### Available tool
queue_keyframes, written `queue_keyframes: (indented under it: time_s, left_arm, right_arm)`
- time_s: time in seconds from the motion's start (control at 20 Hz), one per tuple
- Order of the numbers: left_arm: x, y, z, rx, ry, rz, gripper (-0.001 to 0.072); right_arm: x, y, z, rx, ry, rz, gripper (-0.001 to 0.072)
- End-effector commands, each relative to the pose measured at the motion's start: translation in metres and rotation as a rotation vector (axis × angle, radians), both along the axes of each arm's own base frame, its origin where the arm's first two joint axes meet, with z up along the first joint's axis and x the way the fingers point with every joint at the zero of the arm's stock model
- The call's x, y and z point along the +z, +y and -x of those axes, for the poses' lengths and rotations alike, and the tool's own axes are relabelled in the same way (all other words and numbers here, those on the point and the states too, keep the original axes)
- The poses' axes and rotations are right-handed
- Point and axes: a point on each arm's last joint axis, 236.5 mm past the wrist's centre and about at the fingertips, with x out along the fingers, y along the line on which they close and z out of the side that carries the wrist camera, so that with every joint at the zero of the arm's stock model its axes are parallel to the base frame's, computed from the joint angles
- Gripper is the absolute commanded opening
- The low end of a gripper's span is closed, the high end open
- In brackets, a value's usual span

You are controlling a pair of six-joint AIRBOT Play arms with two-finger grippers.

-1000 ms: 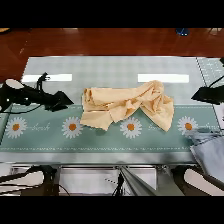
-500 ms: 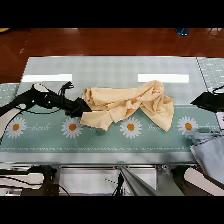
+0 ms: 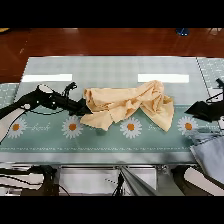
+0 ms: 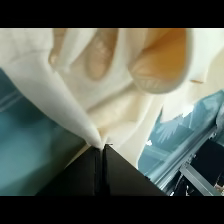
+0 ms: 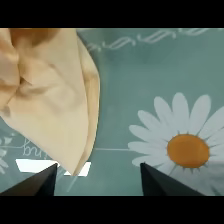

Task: Fold the shirts.

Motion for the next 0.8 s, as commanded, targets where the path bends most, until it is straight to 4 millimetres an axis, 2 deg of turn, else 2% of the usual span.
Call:
queue_keyframes:
  time_s: [0.0,0.2,0.45,0.55,0.6,0.7,0.75]
  left_arm:
    - [0.004,-0.003,0.008,-0.049,-0.006,0.023,0.0031]
    - [0.007,-0.004,0.013,-0.068,0.006,0.036,0.0031]
    - [0.007,-0.004,0.013,-0.067,0.006,0.037,0.0031]
    - [0.008,-0.004,0.013,-0.069,0.002,0.037,0.0031]
    - [0.009,-0.004,0.012,-0.070,-0.002,0.037,0.0031]
    - [0.019,-0.004,0.002,-0.085,-0.057,0.043,0.0029]
    - [0.030,-0.002,-0.008,-0.079,-0.096,0.045,0.0029]
  right_arm:
    - [-0.033,0.039,0.023,-0.035,0.044,-0.144,0.0591]
    - [-0.060,0.062,0.031,-0.144,0.051,-0.220,0.0591]
    - [-0.079,0.081,0.021,-0.170,0.016,-0.187,0.0569]
    - [-0.086,0.089,0.008,-0.179,-0.008,-0.129,0.0436]
    - [-0.087,0.093,0.000,-0.188,-0.027,-0.105,0.0318]
    - [-0.081,0.100,-0.012,-0.169,-0.059,-0.100,0.0034]
    - [-0.070,0.102,-0.018,-0.142,-0.079,-0.111,0.0037]
